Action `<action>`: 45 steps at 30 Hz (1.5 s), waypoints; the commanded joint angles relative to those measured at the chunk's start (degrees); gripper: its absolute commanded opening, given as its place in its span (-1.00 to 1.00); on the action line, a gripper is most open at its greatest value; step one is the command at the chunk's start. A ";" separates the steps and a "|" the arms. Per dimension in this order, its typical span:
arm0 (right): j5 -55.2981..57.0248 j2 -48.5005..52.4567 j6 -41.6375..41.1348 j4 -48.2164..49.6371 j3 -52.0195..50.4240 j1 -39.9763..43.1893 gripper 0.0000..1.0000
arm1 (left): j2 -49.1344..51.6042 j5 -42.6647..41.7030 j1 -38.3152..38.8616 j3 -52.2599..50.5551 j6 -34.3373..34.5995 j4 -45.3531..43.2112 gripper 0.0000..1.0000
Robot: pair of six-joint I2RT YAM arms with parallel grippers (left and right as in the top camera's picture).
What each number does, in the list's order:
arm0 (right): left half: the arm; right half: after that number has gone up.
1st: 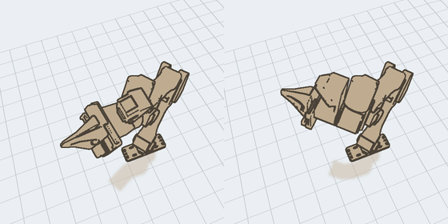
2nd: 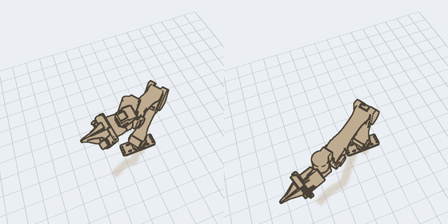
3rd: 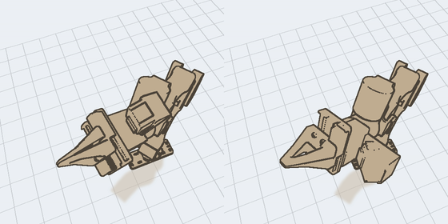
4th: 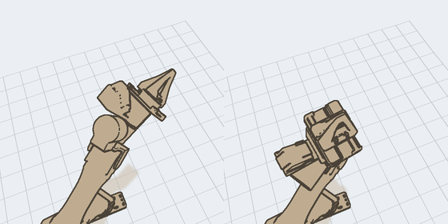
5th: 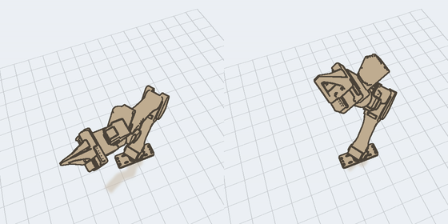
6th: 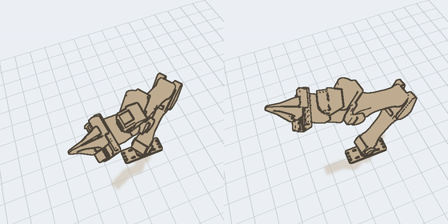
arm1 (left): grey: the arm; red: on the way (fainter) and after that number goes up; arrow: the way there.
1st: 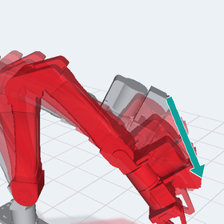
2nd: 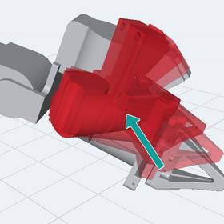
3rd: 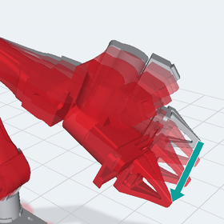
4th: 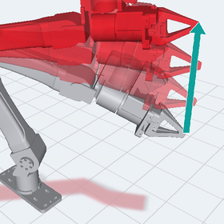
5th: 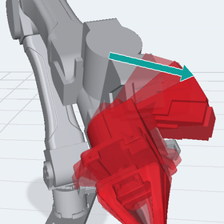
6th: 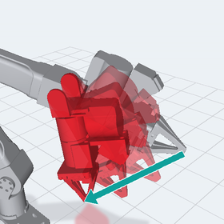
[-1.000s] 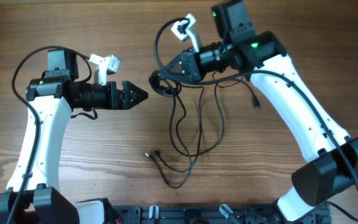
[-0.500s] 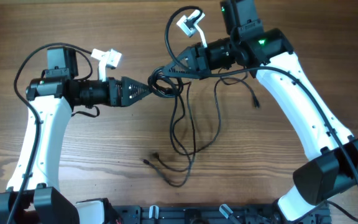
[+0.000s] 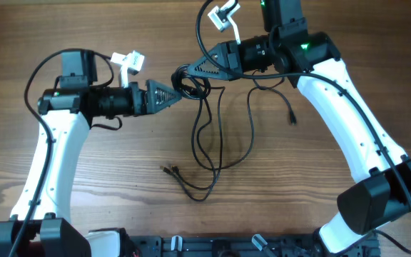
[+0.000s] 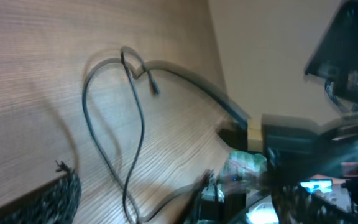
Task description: Untangle cables
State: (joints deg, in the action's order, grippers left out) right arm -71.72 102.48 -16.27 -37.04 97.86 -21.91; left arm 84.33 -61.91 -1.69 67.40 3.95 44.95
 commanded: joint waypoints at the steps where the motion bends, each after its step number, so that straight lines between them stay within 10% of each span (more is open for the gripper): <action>1: -0.35 0.50 -2.27 0.28 0.70 -0.02 -0.91 | -1.14 3.28 4.17 0.31 17.33 -7.89 1.00; 8: -0.39 0.50 -2.34 0.13 0.70 -0.02 -0.92 | -1.14 27.17 11.50 0.31 30.01 -9.42 1.00; 19: -0.39 0.50 -3.32 -0.13 0.70 -0.02 -0.91 | -1.14 26.60 12.31 0.31 30.01 -16.92 0.99; 26: 2.67 0.50 -3.41 -2.89 0.70 0.02 -0.91 | -1.14 25.16 12.31 0.31 33.03 -21.00 0.50; 34: -21.29 0.48 -8.94 5.70 0.70 0.02 -0.91 | 0.26 25.81 12.31 0.31 32.98 -20.31 0.54; 45: -21.29 -0.39 -21.46 14.45 0.70 -0.17 -0.91 | 5.46 28.39 12.31 0.31 32.70 -20.59 0.66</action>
State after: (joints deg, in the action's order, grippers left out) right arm -84.60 103.31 -33.45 -23.51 97.84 -21.32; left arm 86.61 -40.40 10.87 67.85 36.49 24.10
